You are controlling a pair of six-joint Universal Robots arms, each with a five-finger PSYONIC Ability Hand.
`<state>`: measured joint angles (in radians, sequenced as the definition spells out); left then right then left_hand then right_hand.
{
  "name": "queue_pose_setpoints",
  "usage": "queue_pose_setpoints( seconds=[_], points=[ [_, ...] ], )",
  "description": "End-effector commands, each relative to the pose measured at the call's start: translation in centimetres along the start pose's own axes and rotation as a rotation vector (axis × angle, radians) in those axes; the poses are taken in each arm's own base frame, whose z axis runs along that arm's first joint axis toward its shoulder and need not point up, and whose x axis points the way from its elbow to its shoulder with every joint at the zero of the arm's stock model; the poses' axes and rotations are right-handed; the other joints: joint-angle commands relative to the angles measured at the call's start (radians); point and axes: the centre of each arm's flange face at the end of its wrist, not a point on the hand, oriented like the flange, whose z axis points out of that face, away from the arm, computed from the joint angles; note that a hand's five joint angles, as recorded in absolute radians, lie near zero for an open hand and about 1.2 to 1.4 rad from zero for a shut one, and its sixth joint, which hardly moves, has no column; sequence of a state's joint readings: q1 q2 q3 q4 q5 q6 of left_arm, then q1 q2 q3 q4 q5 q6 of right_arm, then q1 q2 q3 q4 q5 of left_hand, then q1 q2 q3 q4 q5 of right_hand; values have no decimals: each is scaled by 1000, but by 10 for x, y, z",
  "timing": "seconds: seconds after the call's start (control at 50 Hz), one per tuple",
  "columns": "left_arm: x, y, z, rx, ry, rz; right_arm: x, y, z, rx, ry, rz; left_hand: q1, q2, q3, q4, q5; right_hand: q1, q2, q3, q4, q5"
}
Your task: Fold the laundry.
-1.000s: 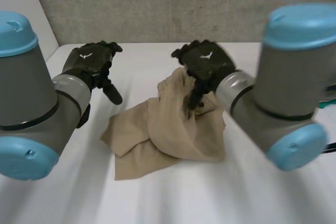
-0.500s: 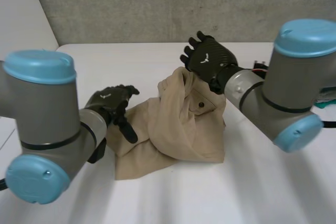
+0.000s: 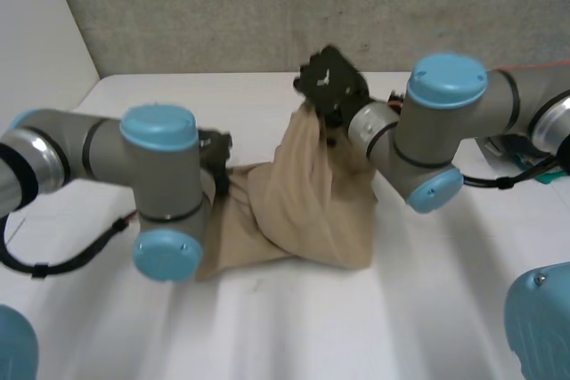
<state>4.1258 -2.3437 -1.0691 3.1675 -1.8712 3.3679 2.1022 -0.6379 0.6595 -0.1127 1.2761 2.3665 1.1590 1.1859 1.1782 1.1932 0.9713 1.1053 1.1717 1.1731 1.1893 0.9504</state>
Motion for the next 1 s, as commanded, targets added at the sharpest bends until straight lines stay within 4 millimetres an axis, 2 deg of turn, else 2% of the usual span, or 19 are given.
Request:
queue_pose_setpoints(
  seconds=[0.02,0.08,0.12,0.18,0.22,0.24,0.3,0.32,0.38,0.4,0.48,0.52,0.6,0.62,0.7,0.78,0.84,0.92,1.0],
  points=[
    [-32,-106,11,313,-98,-40,70,-36,-2,45,283,107,237,210,218,203,250,291,225,223,207,271],
    [-48,-144,10,437,-131,-73,88,-45,-15,-9,358,150,237,210,218,203,250,291,225,223,207,271],
    [-52,-156,10,481,-134,-81,89,-47,-25,-56,355,172,237,210,218,203,250,291,225,223,207,271],
    [-53,-169,14,538,-111,-86,78,-45,-47,-164,301,221,237,210,218,203,250,291,225,223,207,271],
    [-50,-168,17,539,-91,-76,66,-42,-58,-213,257,252,237,210,218,203,250,291,225,223,207,271],
    [-44,-159,23,515,-64,-64,52,-37,-68,-254,211,291,237,210,218,203,250,291,225,223,207,271],
    [-36,-140,33,463,-27,-43,31,-32,-81,-301,160,344,237,210,218,203,250,291,225,223,207,271],
    [-31,-124,42,418,-9,-31,17,-27,-87,-326,132,376,237,210,218,203,250,291,225,223,207,271],
    [-23,-98,53,346,13,-22,-3,-20,-93,-352,98,422,237,210,218,203,250,291,225,223,207,271],
    [-18,-81,59,293,29,-11,-17,-15,-95,-368,76,444,52,25,32,17,65,291,225,223,207,271],
    [-9,-52,60,171,52,8,-41,-4,-94,-398,45,473,-685,-712,-704,-719,-672,291,225,223,207,271],
    [-10,-51,55,142,51,9,-44,-3,-92,-404,45,472,-854,-881,-873,-888,-841,291,225,223,207,271],
    [-26,-64,38,109,20,-2,-41,-6,-87,-397,63,467,-975,-1002,-994,-1009,-962,291,225,223,207,271],
    [-38,-76,28,119,-5,-13,-38,-10,-85,-391,71,466,-984,-1011,-1004,-1019,-971,291,225,223,207,271],
    [-72,-99,1,145,-72,-44,-33,-22,-81,-357,78,466,-984,-1011,-1004,-1019,-971,291,225,223,207,271],
    [-97,-103,-29,140,-103,-84,-27,-36,-76,-312,92,472,-984,-1011,-1004,-1019,-971,291,225,223,207,271],
    [-104,-95,-45,112,-101,-117,-25,-43,-73,-292,114,486,-984,-1011,-1004,-1019,-971,291,225,223,207,271],
    [-108,-65,-64,16,-71,-182,-20,-56,-68,-268,162,520,-984,-1011,-1004,-1019,-971,291,225,223,207,271],
    [-103,-19,-75,-136,-6,-294,-21,-72,-68,-237,178,546,-984,-1011,-1004,-1019,-971,291,225,223,207,271]
  ],
)
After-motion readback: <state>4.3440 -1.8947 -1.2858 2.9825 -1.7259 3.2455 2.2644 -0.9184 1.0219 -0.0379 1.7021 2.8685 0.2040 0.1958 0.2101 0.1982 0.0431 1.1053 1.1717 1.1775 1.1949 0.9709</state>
